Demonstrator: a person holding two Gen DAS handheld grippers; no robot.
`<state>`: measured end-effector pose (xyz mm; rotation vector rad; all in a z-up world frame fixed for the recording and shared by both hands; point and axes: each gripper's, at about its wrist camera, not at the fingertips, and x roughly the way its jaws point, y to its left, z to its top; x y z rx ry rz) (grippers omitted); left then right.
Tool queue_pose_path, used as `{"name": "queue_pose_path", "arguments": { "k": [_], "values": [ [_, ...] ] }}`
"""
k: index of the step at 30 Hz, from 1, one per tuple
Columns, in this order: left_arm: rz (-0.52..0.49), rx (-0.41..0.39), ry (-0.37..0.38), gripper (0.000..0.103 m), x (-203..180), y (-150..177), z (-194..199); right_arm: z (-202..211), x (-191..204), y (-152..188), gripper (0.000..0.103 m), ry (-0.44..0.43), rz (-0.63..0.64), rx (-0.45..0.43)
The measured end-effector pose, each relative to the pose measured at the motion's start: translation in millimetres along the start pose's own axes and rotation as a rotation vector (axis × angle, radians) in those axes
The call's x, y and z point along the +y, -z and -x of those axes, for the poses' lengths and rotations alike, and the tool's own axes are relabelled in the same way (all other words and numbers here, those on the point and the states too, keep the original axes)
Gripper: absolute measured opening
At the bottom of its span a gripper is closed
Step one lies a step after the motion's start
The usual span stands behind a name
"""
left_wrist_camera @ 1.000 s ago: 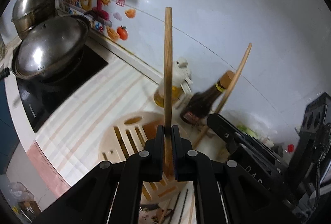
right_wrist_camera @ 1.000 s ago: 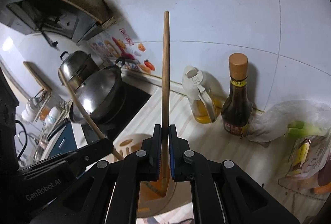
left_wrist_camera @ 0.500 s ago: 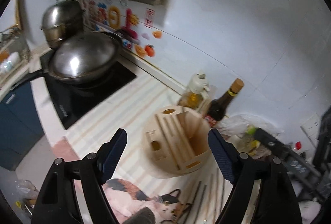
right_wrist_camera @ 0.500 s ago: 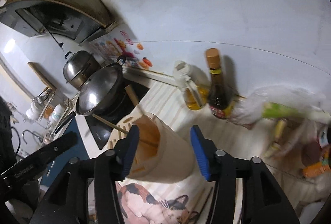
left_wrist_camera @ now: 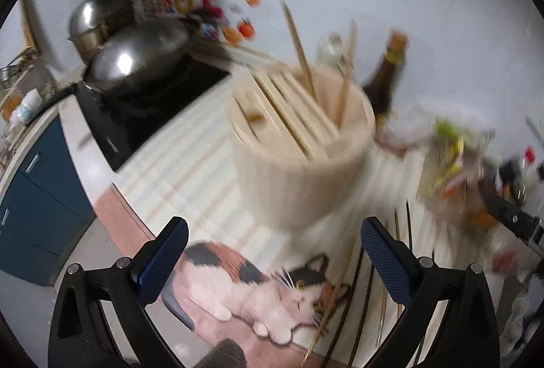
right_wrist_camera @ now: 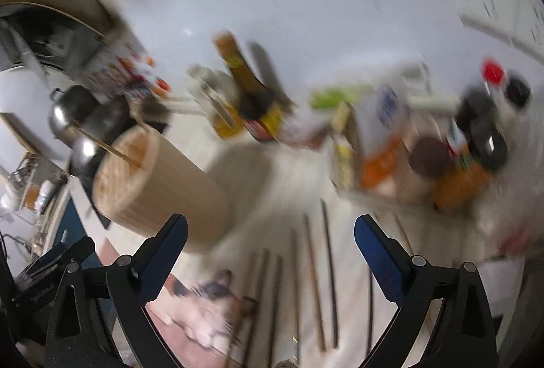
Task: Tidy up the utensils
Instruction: 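Grasp a wooden chopstick with the left tool while the right tool grasps a dark chopstick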
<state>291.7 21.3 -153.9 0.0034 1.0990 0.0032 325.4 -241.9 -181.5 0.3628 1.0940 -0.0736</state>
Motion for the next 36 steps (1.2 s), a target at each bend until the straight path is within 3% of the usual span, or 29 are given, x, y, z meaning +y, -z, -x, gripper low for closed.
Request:
{"name": "queue_pose_path", "arguments": {
  "k": [2, 3, 4, 6, 9, 12, 13, 14, 15, 17, 19, 21, 22, 26, 28, 29, 31, 36],
  "values": [
    [-0.03, 0.04, -0.011, 0.103, -12, 12, -16, -16, -15, 10, 0.098, 0.012, -0.021, 0.055],
    [-0.048, 0.069, -0.012, 0.103, -19, 19, -27, -24, -23, 16, 0.09, 0.017, -0.028, 0.086],
    [-0.06, 0.086, -0.016, 0.103, -23, 24, -34, -33, -29, 22, 0.074, 0.028, -0.031, 0.118],
    [-0.08, 0.138, -0.024, 0.103, -33, 35, -52, -53, -41, 35, 0.057, 0.053, -0.04, 0.187],
    [-0.117, 0.206, -0.012, 0.102, -46, 50, -80, -71, -58, 48, 0.046, 0.055, -0.065, 0.246],
    [-0.172, 0.287, 0.03, 0.097, -64, 64, -111, -85, -73, 59, 0.042, 0.053, -0.094, 0.284],
    [-0.184, 0.309, 0.045, 0.091, -67, 66, -117, -89, -78, 62, 0.04, 0.05, -0.106, 0.297],
    [-0.203, 0.335, 0.053, 0.075, -73, 70, -126, -93, -83, 63, 0.038, 0.046, -0.114, 0.308],
    [-0.228, 0.362, 0.065, 0.067, -79, 75, -134, -98, -84, 63, 0.037, 0.041, -0.114, 0.318],
    [-0.261, 0.397, 0.074, 0.06, -88, 81, -147, -107, -83, 63, 0.036, 0.042, -0.09, 0.343],
    [-0.283, 0.416, 0.07, 0.056, -95, 85, -156, -119, -77, 58, 0.036, 0.039, -0.063, 0.365],
    [-0.303, 0.428, 0.054, 0.041, -98, 90, -163, -134, -71, 55, 0.036, 0.042, -0.028, 0.393],
    [-0.297, 0.422, 0.058, 0.039, -98, 90, -163, -140, -69, 53, 0.036, 0.047, -0.019, 0.398],
    [-0.255, 0.418, 0.061, 0.006, -91, 87, -163, -170, -61, 50, 0.036, 0.086, 0.039, 0.437],
    [-0.209, 0.421, 0.059, 0.005, -81, 84, -164, -181, -57, 49, 0.037, 0.111, 0.056, 0.443],
    [-0.184, 0.42, 0.051, 0.005, -75, 82, -164, -182, -52, 47, 0.031, 0.122, 0.08, 0.434],
    [-0.133, 0.426, 0.055, 0.005, -62, 81, -165, -183, -48, 46, 0.011, 0.16, 0.101, 0.43],
    [-0.056, 0.444, 0.062, 0.005, -34, 86, -160, -172, -51, 57, 0.005, 0.197, 0.101, 0.452]
  ]
}}
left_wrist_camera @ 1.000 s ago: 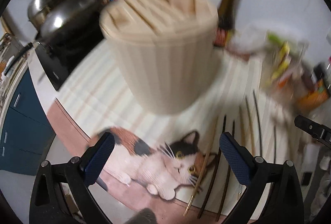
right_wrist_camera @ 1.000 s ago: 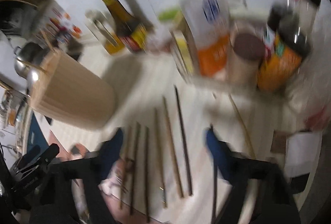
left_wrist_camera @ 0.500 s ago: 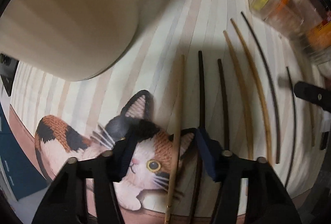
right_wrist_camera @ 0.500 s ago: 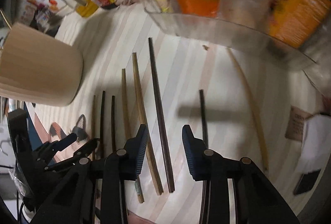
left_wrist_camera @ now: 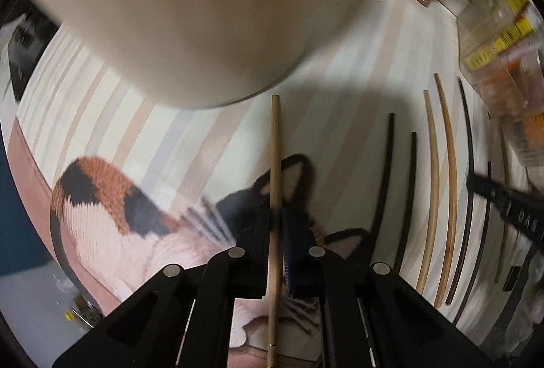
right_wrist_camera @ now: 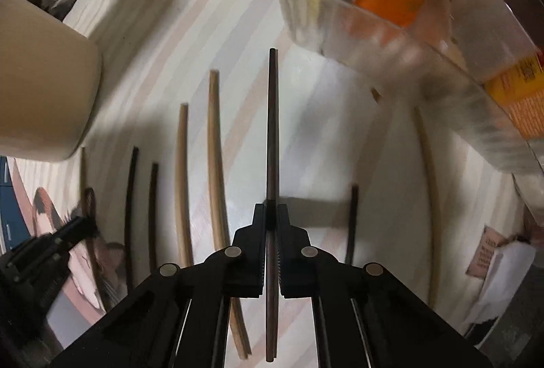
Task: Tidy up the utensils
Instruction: 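Grasp a wooden chopstick with the left tool while the right tool grasps a dark chopstick, then lift both held chopsticks upright and carry them to the holder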
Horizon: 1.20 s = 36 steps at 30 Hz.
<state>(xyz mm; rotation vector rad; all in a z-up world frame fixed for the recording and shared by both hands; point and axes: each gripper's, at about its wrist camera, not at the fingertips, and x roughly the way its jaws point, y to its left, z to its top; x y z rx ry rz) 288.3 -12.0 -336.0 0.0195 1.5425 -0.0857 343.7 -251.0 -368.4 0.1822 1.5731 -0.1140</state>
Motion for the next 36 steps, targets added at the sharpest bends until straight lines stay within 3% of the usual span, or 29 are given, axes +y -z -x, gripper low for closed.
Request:
{"name": "queue_pose_path", "arguments": {
  "k": [5, 12, 17, 28, 36],
  "values": [
    [0.057, 0.044, 0.063, 0.005, 35, 20, 1, 7, -12, 40, 0.005, -0.014, -0.028, 0.069],
    [0.013, 0.05, 0.066, 0.007, 57, 40, 6, 13, -20, 78, 0.006, -0.033, -0.065, 0.13],
    [-0.036, 0.05, 0.047, 0.01, 49, 40, 2, 13, -31, 72, 0.007, -0.036, -0.1, 0.183],
    [-0.085, 0.041, 0.005, 0.012, 5, 14, -7, 6, -17, 42, 0.007, 0.027, -0.065, 0.221],
    [-0.115, 0.023, -0.047, 0.007, -16, 14, -7, -1, 15, 45, 0.006, 0.111, -0.043, 0.165]
  ]
}}
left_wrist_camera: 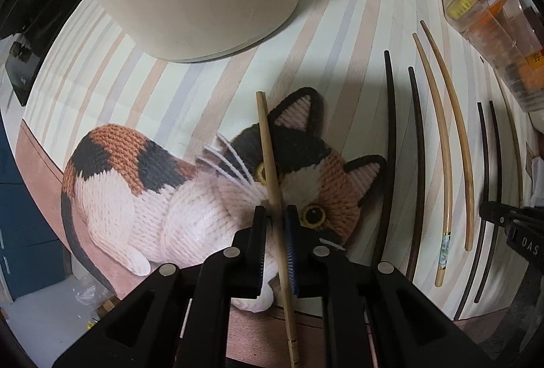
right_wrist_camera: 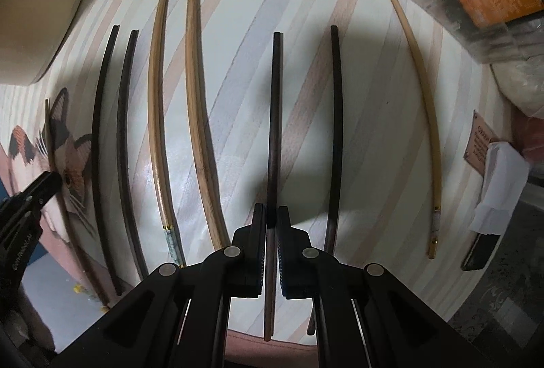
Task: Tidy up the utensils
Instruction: 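Lift both held chopsticks upright and carry them to the holder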
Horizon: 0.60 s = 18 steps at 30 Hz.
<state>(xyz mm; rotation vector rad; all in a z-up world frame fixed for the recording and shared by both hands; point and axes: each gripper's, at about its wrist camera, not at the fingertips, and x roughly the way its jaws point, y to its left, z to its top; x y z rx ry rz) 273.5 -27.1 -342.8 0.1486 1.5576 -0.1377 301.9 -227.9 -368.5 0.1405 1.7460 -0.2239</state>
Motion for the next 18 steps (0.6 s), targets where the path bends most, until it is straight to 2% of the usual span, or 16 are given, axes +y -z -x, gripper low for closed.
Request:
{"name": "queue_pose_path", "arguments": {
  "k": [3, 7, 14, 18],
  "values": [
    [0.022, -0.002, 0.007, 0.004, -3, 2, 2, 6, -5, 11, 0.006, -0.038, -0.026, -0.042],
    [0.035, -0.059, 0.028, 0.004, 0, 12, 22, 26, -12, 27, 0.006, -0.106, -0.05, -0.101],
    [0.03, -0.192, 0.061, 0.004, 1, 27, 79, 85, 3, 51, 0.006, -0.19, -0.027, -0.282],
    [0.02, -0.289, 0.076, 0.004, 14, 32, 118, 125, 7, 63, 0.006, -0.234, -0.016, -0.392]
  ]
}}
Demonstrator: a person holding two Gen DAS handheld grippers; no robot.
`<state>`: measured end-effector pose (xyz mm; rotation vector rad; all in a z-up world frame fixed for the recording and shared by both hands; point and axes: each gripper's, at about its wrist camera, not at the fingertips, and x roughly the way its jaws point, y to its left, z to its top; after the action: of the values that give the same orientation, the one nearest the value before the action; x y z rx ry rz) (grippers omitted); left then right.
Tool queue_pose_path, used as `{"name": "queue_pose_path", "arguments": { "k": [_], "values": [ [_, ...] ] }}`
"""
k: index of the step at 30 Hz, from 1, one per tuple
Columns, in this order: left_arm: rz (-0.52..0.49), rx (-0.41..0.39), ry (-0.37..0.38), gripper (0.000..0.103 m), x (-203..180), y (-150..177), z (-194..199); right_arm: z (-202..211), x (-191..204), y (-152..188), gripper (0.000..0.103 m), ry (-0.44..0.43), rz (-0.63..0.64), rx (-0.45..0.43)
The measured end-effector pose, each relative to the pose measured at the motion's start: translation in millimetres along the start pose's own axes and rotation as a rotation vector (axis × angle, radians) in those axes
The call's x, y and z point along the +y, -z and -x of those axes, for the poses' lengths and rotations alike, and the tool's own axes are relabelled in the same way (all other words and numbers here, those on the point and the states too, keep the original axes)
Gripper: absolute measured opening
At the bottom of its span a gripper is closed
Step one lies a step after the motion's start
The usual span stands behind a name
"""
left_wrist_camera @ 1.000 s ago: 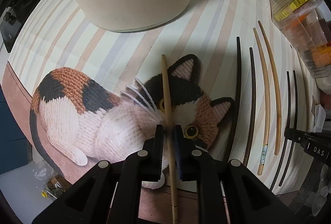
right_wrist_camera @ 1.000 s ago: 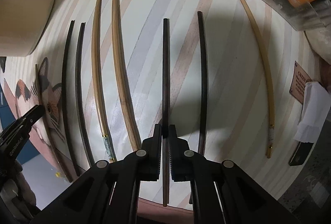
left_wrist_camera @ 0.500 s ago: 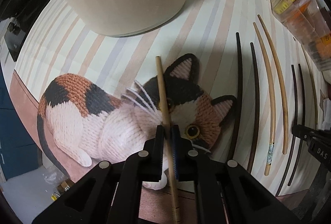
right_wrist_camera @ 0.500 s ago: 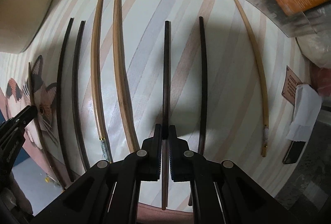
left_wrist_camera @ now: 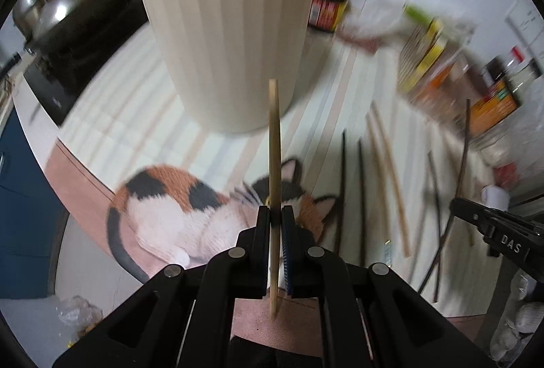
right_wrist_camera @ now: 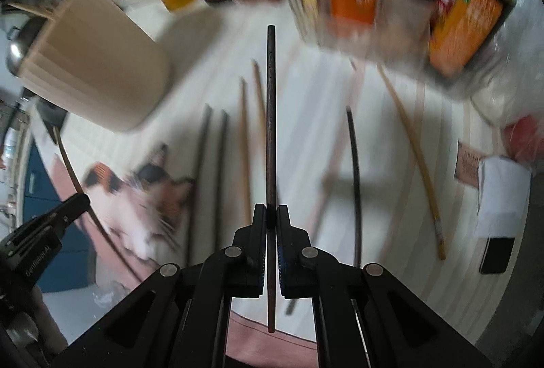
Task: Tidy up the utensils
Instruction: 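Lift both held chopsticks upright and carry them to the holder, then drop both chopsticks into the holder and open both tools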
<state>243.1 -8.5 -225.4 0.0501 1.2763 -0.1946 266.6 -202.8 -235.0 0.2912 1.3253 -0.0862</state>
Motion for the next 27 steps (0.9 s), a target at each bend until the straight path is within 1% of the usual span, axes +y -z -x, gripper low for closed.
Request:
{"name": "queue_pose_path", "arguments": {
  "k": [1, 3, 7, 10, 13, 17, 19, 22, 27],
  "values": [
    [0.003, -0.026, 0.006, 0.004, 2, -4, 11, 13, 6, -3, 0.006, -0.015, 0.006, -0.038],
    [0.01, -0.084, 0.027, 0.004, 9, -14, 35, 26, 11, -7, 0.006, -0.044, 0.017, -0.091],
    [0.02, -0.217, 0.076, 0.004, 10, -49, 89, 73, 25, -34, 0.006, -0.116, 0.039, -0.216],
    [0.019, -0.304, 0.11, 0.004, 7, -75, 129, 105, 40, -67, 0.006, -0.169, 0.044, -0.295],
    [0.013, -0.384, 0.13, 0.004, 4, -108, 164, 138, 56, -100, 0.006, -0.213, 0.062, -0.37],
    [0.014, -0.457, 0.12, 0.004, 8, -149, 192, 163, 77, -143, 0.006, -0.246, 0.082, -0.451],
    [0.019, -0.482, 0.102, 0.004, 12, -168, 198, 166, 89, -162, 0.006, -0.255, 0.091, -0.48],
    [0.032, -0.476, 0.087, 0.004, 20, -189, 193, 163, 106, -184, 0.005, -0.282, 0.097, -0.494],
    [0.046, -0.416, 0.061, 0.004, 33, -206, 166, 139, 132, -206, 0.005, -0.314, 0.124, -0.491]
  ]
}}
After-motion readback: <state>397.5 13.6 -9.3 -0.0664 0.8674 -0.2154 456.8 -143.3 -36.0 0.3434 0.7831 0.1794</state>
